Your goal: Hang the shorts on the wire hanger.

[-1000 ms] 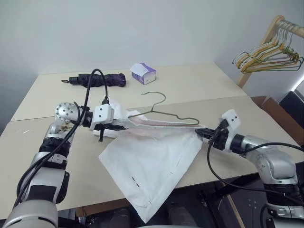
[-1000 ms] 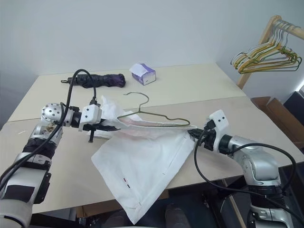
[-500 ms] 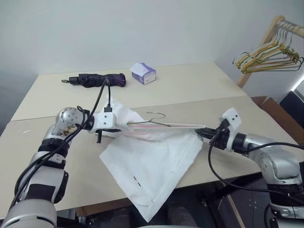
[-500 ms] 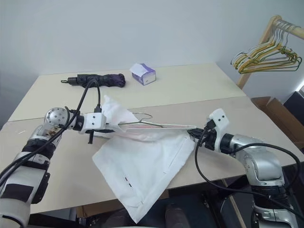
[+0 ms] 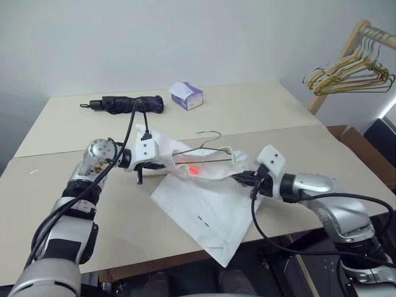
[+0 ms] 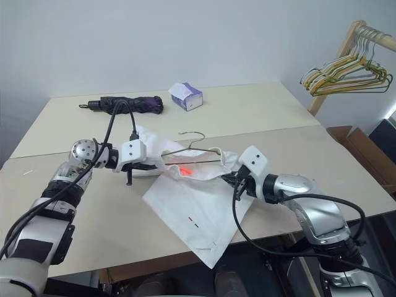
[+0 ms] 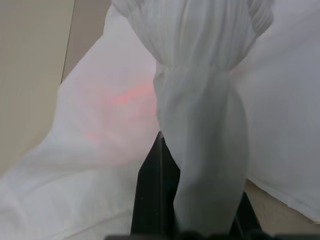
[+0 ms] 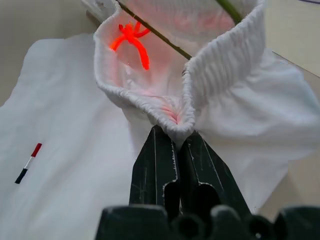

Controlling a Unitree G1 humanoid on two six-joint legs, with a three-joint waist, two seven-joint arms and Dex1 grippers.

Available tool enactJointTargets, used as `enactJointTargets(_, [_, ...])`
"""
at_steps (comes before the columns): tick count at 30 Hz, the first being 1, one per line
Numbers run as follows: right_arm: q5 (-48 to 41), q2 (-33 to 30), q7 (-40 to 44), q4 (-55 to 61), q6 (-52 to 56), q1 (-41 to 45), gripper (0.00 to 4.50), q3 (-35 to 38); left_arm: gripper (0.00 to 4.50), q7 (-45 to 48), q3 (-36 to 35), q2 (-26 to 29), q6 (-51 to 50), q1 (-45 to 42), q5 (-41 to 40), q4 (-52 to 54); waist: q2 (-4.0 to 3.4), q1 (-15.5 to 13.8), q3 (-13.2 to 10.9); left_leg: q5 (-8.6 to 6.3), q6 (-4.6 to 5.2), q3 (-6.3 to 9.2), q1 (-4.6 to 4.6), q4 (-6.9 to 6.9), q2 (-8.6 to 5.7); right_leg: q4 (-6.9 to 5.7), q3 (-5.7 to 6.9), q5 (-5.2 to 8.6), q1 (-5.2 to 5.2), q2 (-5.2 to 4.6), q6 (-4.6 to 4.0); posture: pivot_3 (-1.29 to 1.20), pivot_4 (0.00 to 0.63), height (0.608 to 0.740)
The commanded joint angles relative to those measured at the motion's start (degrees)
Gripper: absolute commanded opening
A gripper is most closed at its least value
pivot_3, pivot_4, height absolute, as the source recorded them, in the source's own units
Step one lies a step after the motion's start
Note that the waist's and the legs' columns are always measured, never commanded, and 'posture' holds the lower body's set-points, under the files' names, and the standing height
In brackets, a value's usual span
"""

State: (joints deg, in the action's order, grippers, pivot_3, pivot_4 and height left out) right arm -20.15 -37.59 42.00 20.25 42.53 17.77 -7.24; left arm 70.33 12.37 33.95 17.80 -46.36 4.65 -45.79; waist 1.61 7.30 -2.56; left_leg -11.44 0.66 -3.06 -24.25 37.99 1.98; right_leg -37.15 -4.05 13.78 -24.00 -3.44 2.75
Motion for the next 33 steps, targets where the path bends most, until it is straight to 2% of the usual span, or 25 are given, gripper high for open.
enactJointTargets(1, [3.3, -1.5, 0.6, 0.6, -3.0, 0.7, 1.15, -2.0, 0.00, -0.4, -2.8, 0.2, -2.2, -2.7, -2.7, 2.2, 0.00, 0.0, 0.0, 0.00, 0.00, 0.00, -0.01, 0.00, 0.00, 0.00, 0.00, 0.00, -0.01, 0.00, 0.00, -0.14, 0.000, 0.740])
enactJointTargets(5, [2.3, -2.4, 1.8, 0.9, -3.0, 0.6, 2.63, 0.2, 0.00, 1.1, -3.4, 0.5, -3.1, -2.8, -4.2, 3.5, 0.00, 0.0, 0.0, 0.00, 0.00, 0.00, -0.01, 0.01, 0.00, -0.01, 0.00, 0.00, -0.01, 0.00, 0.00, -0.13, 0.000, 0.740])
enactJointTargets(10, [-4.2, -10.1, 11.0, 1.9, -3.3, 0.6, 4.46, 9.4, 0.00, 3.7, -3.6, 1.2, -3.1, -3.0, -5.1, 4.3, 0.01, -0.2, 0.0, 0.00, 0.00, 0.00, -0.03, 0.02, -0.03, 0.02, 0.00, 0.00, 0.00, -0.03, 0.01, -0.13, 0.000, 0.740])
enactJointTargets(13, [-6.7, -15.3, 16.5, -1.4, -4.5, 4.8, 4.49, 13.6, 0.00, 7.1, -3.0, 1.8, -2.2, -3.6, -5.3, 3.8, 0.00, -0.1, 0.0, 0.00, 0.00, 0.00, 0.02, 0.04, -0.02, 0.03, 0.01, 0.00, 0.05, -0.02, 0.02, -0.14, 0.000, 0.740])
enactJointTargets(16, [-4.8, -17.8, 19.2, -6.1, -6.7, 10.5, 4.49, 11.6, 0.00, 9.7, -2.8, 1.7, -1.8, -4.3, -5.7, 3.4, 0.00, 0.4, 0.0, 0.00, 0.00, -0.02, 0.09, 0.04, 0.02, 0.03, 0.00, 0.00, 0.06, 0.01, 0.02, -0.14, 0.000, 0.740])
enactJointTargets(22, [2.9, -18.3, 27.6, -16.6, -9.9, 23.1, 4.49, -1.3, 0.00, 13.1, -2.6, 0.0, -2.0, -5.8, -6.6, 3.6, -0.01, 1.7, 0.0, 0.00, 0.00, -0.02, 0.00, 0.04, 0.01, 0.03, -0.01, -0.01, 0.00, -0.01, 0.00, -0.15, 0.000, 0.740])
enactJointTargets(27, [10.5, -14.6, 32.2, -25.0, -11.4, 31.2, 4.49, -11.7, 0.00, 14.9, -2.6, -1.4, -2.0, -6.5, -7.0, 4.3, -0.01, 2.5, 0.0, 0.00, 0.00, -0.02, -0.07, 0.07, 0.00, -0.02, -0.02, -0.02, -0.09, -0.01, -0.01, -0.15, 0.000, 0.740])
enactJointTargets(30, [12.9, -12.7, 33.6, -28.0, -12.5, 33.5, 3.92, -13.9, 0.00, 14.9, -2.7, -1.7, -1.4, -6.8, -6.7, 3.9, -0.01, 2.9, 0.0, 0.00, 0.00, 0.01, -0.06, 0.08, 0.00, -0.04, -0.01, -0.02, -0.07, -0.02, -0.01, -0.14, 0.000, 0.740])
enactJointTargets(33, [15.2, -11.9, 35.4, -30.0, -14.6, 34.2, 2.93, -15.8, 0.00, 15.0, -2.9, -1.7, -0.9, -7.2, -6.6, 3.5, -0.01, 2.9, 0.0, 0.00, 0.00, 0.04, -0.09, 0.08, -0.01, -0.06, -0.01, -0.03, -0.11, -0.02, 0.00, -0.14, 0.000, 0.740])
